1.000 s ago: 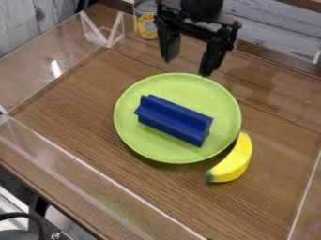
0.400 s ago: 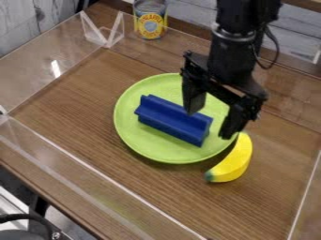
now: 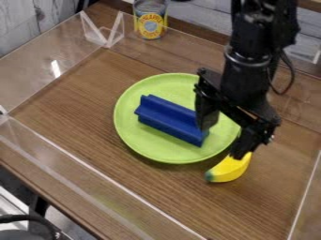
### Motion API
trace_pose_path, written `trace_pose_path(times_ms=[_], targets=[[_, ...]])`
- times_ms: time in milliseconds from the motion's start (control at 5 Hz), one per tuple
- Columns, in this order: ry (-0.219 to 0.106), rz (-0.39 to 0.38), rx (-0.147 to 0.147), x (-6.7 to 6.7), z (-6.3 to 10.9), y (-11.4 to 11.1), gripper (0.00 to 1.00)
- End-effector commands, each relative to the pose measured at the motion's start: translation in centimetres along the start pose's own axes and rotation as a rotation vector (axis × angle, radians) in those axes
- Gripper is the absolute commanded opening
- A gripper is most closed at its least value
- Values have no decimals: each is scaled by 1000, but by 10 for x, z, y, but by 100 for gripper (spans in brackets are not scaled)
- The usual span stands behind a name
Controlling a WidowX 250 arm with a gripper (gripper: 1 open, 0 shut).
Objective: Put the banana in the green plate
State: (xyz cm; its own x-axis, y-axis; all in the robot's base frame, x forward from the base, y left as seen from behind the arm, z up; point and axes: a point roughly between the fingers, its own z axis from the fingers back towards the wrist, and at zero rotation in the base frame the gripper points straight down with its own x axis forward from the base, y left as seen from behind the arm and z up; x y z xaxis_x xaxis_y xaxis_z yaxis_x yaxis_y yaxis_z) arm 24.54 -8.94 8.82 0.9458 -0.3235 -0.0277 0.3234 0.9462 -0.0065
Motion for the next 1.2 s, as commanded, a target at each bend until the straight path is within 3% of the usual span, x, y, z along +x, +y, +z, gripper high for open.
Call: trace_pose_path(times_ms=[0,1000], targets=[[-54,-4,-4,3,4,-7,100],[-94,-22,-25,13,-48,-12,100]])
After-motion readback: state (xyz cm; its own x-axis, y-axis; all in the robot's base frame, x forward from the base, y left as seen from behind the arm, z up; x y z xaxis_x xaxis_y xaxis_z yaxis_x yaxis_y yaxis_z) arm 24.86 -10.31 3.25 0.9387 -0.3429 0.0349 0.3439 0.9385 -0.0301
